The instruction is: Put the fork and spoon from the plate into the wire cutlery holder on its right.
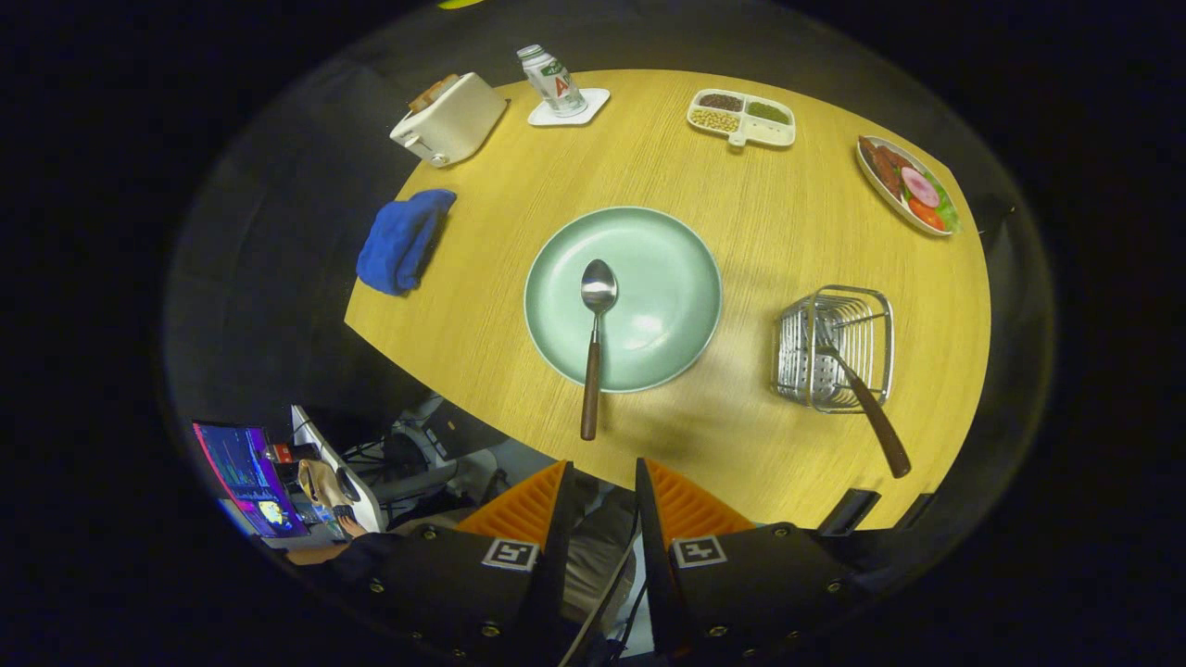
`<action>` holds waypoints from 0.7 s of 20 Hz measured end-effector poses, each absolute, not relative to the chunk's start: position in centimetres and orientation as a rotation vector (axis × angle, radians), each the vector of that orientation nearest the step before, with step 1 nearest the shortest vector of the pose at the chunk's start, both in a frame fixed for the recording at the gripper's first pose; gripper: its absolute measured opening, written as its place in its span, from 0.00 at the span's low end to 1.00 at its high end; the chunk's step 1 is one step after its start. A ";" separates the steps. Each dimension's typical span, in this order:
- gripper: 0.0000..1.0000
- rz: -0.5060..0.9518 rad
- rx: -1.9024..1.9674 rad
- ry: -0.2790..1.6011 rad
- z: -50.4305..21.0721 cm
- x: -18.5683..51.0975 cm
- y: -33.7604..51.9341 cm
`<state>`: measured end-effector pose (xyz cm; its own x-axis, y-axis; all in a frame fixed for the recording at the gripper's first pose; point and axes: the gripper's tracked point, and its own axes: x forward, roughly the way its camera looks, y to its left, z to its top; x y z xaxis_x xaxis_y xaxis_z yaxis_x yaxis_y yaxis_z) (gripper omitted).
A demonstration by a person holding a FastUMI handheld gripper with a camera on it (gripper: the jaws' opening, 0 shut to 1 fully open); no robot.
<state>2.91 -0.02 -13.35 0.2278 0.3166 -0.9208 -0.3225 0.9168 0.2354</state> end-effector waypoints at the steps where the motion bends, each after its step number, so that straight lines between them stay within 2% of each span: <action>1: 0.38 0.439 -0.001 1.276 -14.2 3.1 0.6; 14: 0.38 0.391 -0.027 1.349 -21.3 4.7 3.9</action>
<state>4.68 3.85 -21.30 0.1655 0.2592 -0.9515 -0.2901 0.9350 0.2042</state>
